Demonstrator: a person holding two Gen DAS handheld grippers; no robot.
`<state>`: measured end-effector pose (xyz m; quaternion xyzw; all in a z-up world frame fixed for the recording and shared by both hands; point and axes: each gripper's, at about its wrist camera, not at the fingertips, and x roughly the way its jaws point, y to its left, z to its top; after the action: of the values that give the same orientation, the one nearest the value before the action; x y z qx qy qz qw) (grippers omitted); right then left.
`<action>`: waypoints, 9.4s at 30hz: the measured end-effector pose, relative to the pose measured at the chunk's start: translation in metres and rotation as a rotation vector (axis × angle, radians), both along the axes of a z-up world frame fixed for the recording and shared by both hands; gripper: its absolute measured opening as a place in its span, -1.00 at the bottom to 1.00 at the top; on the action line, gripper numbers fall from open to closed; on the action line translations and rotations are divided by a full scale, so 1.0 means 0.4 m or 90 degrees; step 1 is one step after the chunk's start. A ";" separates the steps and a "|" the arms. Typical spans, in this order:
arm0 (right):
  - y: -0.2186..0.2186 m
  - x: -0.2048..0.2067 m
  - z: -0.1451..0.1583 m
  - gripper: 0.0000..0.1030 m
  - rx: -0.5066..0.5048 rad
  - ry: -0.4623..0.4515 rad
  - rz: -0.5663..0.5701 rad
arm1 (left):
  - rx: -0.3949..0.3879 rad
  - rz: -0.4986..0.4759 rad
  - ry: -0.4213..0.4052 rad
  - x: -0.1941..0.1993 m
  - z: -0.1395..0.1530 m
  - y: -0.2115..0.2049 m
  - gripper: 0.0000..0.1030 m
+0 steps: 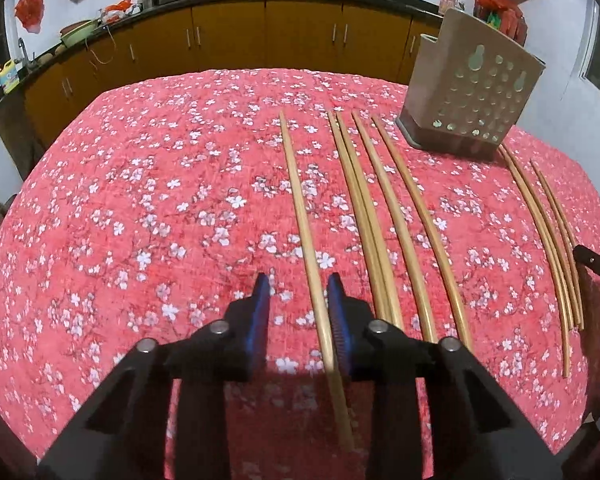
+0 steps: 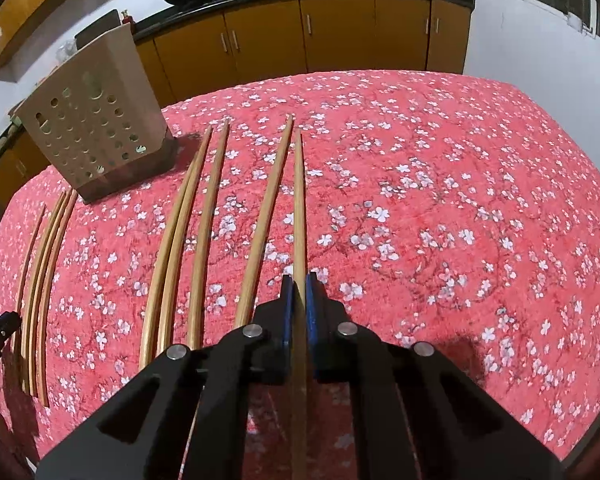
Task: Organize utensils
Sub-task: 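Grasp a wooden chopstick with the right gripper while the left gripper grasps another chopstick, then lift the held chopsticks upright with both grippers toward the beige holder, then lower both chopsticks into the beige holder and open both grippers, then grasp another chopstick with the right gripper while the left gripper grasps one too, then lift both held chopsticks upright and carry them over the beige holder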
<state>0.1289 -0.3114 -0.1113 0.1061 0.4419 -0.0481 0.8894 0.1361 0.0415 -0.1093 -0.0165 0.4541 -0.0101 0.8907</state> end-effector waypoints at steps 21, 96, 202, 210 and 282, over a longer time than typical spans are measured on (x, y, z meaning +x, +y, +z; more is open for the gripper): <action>-0.020 0.139 -0.004 -0.84 0.000 -0.032 0.041 | 0.026 -0.043 -0.015 0.226 -0.004 0.000 -0.84; -0.027 -0.001 0.005 -0.85 0.015 -0.019 0.029 | -0.007 -0.054 -0.033 0.012 -0.017 0.005 -0.84; 0.025 -0.049 0.013 -0.56 0.045 -0.004 0.079 | -0.099 0.002 -0.093 -0.015 0.072 0.017 -0.37; 0.042 -0.030 0.000 -0.57 0.004 -0.018 0.070 | -0.090 -0.012 -0.067 -0.030 0.017 -0.010 -0.37; -0.011 0.039 -0.005 -0.84 -0.021 -0.034 0.030 | -0.021 0.000 -0.035 0.085 -0.028 0.007 -0.78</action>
<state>0.1447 -0.3159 -0.1134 0.0825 0.4196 -0.0314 0.9034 0.1699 0.0443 -0.1205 -0.0312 0.4291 -0.0179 0.9025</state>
